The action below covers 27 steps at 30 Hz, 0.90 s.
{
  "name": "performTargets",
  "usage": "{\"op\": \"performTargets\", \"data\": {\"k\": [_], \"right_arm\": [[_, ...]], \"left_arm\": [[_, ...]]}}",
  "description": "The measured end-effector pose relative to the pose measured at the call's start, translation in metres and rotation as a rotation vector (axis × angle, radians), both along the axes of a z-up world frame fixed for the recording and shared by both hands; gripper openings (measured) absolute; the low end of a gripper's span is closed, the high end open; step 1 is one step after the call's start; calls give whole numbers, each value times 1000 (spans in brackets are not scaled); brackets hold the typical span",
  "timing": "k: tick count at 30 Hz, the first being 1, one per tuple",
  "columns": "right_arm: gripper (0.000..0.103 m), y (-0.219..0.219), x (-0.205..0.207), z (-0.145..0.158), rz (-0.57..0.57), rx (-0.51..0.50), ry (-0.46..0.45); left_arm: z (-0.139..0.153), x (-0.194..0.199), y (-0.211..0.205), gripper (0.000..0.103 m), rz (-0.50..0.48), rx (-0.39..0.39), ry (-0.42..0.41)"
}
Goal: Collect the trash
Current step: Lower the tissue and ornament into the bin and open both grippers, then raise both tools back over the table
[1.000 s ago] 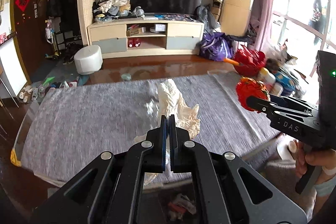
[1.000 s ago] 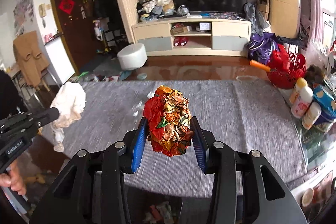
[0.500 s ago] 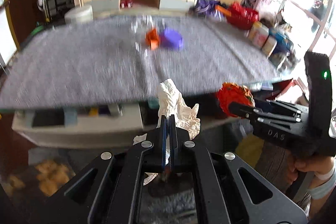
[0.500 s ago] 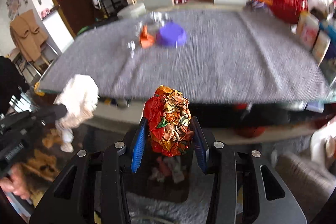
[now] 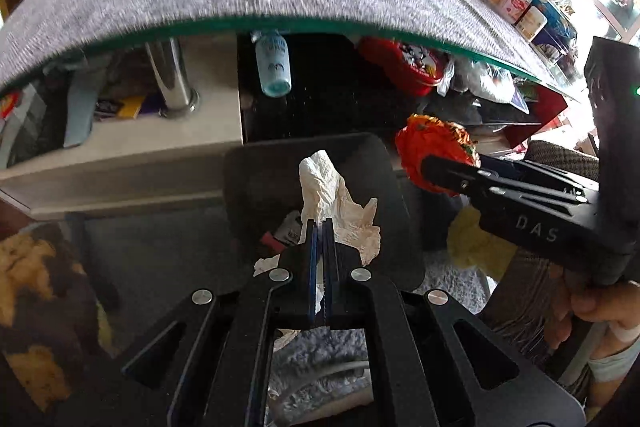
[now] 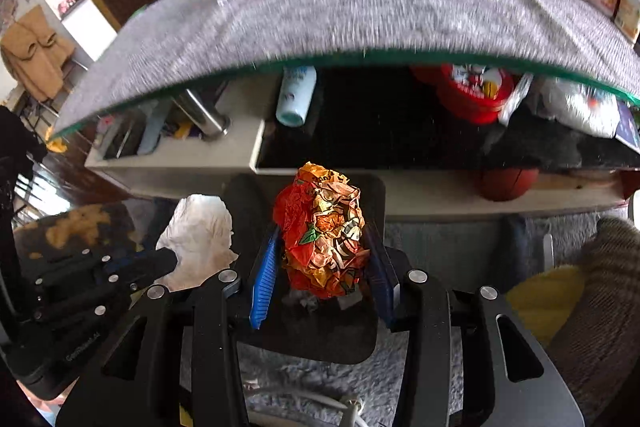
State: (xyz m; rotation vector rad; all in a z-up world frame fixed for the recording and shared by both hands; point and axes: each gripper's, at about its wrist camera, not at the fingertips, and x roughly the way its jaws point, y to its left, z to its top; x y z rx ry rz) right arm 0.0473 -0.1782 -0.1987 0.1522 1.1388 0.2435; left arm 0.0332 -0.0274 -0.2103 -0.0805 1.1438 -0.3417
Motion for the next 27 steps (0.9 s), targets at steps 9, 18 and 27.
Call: {"op": "performTargets", "data": {"k": [9, 18, 27], "right_arm": [[47, 7, 6, -10, 9, 7, 34], [69, -5, 11, -6, -47, 15, 29], [94, -27, 19, 28, -126, -4, -19]], "left_arm": [[-12, 4, -3, 9, -22, 9, 31], [-7, 7, 4, 44, 6, 36, 19], [31, 11, 15, 95, 51, 105, -57]]}}
